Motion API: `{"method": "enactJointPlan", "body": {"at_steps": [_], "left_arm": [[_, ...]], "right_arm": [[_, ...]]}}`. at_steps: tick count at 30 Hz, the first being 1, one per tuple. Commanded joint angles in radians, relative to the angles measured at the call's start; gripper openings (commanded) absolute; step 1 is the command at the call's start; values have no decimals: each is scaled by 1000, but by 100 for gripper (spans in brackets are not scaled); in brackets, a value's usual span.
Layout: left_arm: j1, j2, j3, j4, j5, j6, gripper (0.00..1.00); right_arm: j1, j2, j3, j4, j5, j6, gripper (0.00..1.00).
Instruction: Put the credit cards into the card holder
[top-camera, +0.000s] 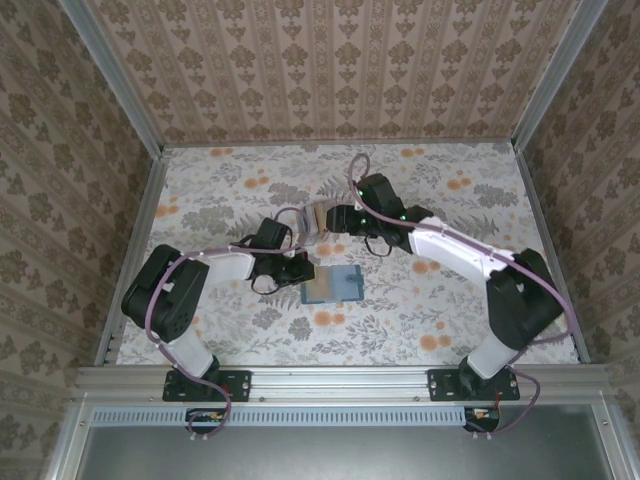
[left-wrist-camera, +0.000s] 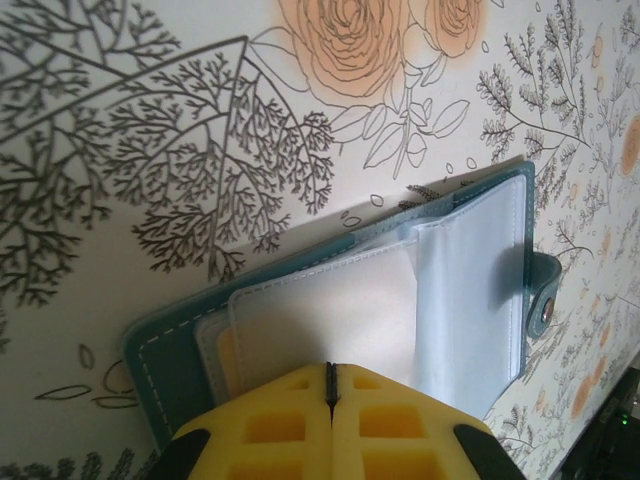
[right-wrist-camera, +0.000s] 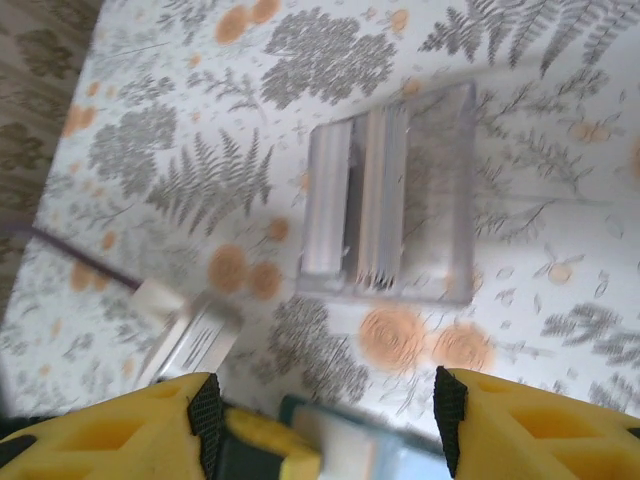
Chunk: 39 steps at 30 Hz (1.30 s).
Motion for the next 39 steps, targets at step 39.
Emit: {"method": "enactJointPlan", "body": {"at_steps": [39], "left_arm": [[-19,-69,-108,43,-68,-88,2]], "right_arm": [[-37,456,389,14,-389,-5,49]]}}
